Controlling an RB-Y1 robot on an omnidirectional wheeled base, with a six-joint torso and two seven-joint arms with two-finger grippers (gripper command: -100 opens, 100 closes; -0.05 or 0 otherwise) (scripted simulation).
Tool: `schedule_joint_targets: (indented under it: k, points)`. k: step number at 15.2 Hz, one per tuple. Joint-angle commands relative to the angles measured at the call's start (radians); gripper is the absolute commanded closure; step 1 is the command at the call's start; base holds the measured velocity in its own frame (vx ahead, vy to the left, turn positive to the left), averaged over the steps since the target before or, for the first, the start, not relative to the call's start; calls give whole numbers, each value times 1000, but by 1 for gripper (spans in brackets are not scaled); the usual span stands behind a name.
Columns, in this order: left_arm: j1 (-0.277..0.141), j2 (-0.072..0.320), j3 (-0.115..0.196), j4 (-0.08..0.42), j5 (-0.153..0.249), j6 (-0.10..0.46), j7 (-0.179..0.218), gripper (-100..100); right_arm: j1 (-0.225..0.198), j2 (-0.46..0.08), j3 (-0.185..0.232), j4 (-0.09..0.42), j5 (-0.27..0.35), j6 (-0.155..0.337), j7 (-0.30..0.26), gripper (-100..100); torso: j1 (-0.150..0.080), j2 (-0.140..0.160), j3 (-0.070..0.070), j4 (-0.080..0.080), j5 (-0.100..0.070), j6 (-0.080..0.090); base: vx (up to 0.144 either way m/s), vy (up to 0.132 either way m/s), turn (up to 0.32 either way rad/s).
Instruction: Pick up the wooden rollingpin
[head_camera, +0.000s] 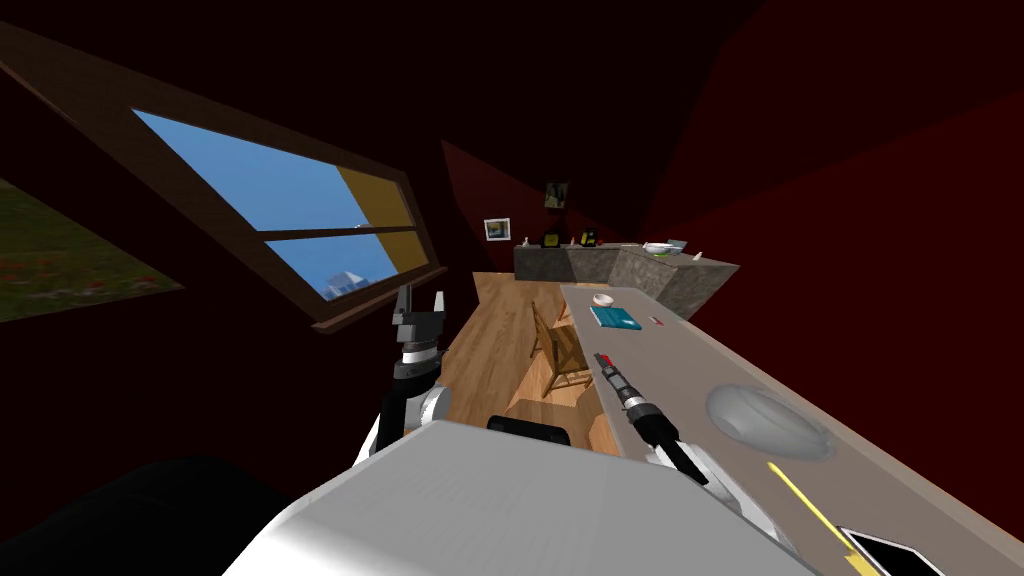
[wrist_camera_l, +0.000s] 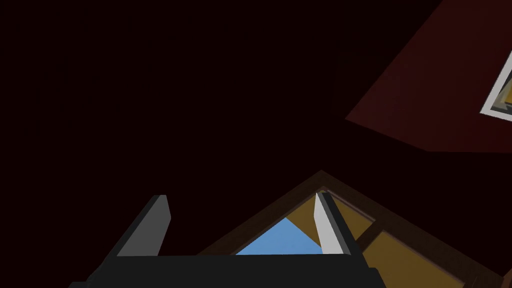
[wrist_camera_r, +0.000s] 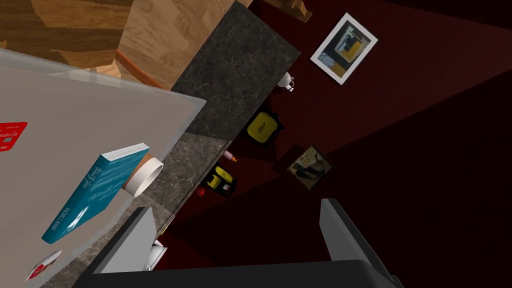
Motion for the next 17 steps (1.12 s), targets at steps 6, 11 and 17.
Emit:
schedule_joint_targets:
  k: [6, 11, 17]
  points:
    - [0, 0, 0, 0, 0, 0, 0, 0, -30, -52, 33, 144, 37, 31, 49, -100, 1, 1, 0, 0, 0, 0, 28, -11, 44]
    - [0, 0, 0, 0, 0, 0, 0, 0, -52, -86, 58, 253, 62, 55, 81, -100, 0, 1, 0, 0, 0, 0, 27, -9, 57]
    - [0, 0, 0, 0, 0, 0, 0, 0, -74, -116, 84, 373, 87, 78, 112, -100, 1, 1, 0, 0, 0, 1, 31, -9, 42]
